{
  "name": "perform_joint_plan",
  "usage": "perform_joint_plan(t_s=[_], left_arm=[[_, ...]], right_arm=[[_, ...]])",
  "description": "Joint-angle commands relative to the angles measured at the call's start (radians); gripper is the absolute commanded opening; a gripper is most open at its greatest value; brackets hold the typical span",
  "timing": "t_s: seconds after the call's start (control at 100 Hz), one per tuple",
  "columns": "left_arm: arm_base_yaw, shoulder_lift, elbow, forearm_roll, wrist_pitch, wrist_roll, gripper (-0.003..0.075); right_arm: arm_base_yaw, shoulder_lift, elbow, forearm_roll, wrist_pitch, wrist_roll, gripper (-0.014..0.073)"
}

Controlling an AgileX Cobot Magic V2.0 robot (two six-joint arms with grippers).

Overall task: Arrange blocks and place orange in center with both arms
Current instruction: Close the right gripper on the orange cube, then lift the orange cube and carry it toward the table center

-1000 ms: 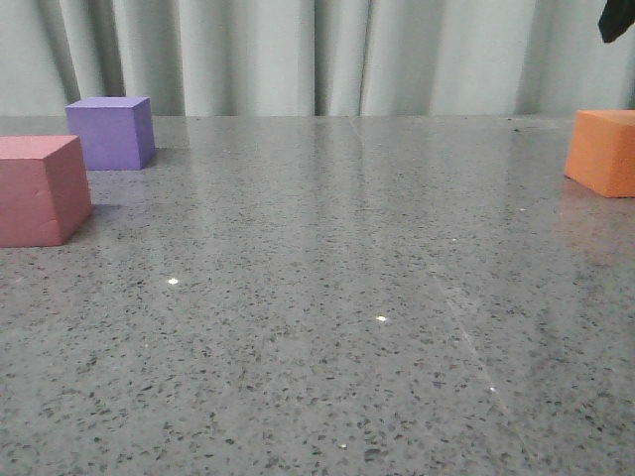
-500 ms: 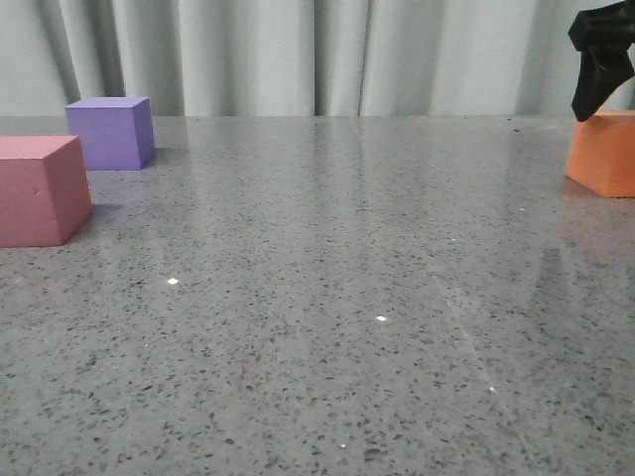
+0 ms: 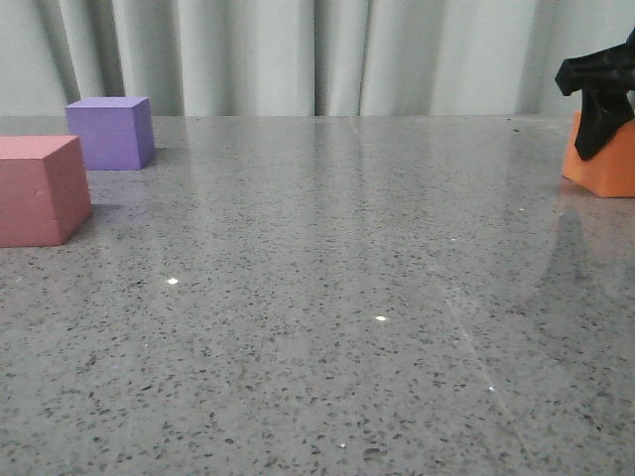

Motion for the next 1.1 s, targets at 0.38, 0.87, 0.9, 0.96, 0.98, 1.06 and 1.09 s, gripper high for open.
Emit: perform_joint_plan(t_s=[0.38,0.87,0.9,0.96,0.98,1.06,1.09], left_arm=[[0.004,-0.034,0.055,-0.008,-0.083,-0.002,-0.0011],[0.004,-0.034,0.055,-0.008,-0.083,-0.002,-0.0012],[0.004,-0.034,0.055,-0.008,-0.083,-0.002,-0.0011],[0.004,-0.034,0.055,-0.008,-0.083,-0.002,-0.0011],[0.004,-0.034,0.055,-0.008,-0.083,-0.002,-0.0012],[0.004,-0.034,0.055,-0.008,-0.083,-0.002,-0.0011],[0.004,-0.034,0.055,-0.008,-0.083,-0.002,-0.0012]], right_arm=[[0.132,-0.072,-0.239,0.017,0.179,0.027,0.0382],[0.409,0.025,-0.289,0.017,0.042,0.357,0.0382],[0.423,0.039,-0.3,0.017,0.044,0.362,0.0382],[0.443,0.073,-0.33,0.017,0.052,0.372,0.0382],[0.45,0.084,-0.342,0.017,0.056,0.376,0.0382],[0.472,0.122,-0.384,0.015,0.078,0.402,0.0382],[0.478,0.139,-0.402,0.008,0.089,0.415,0.0382]])
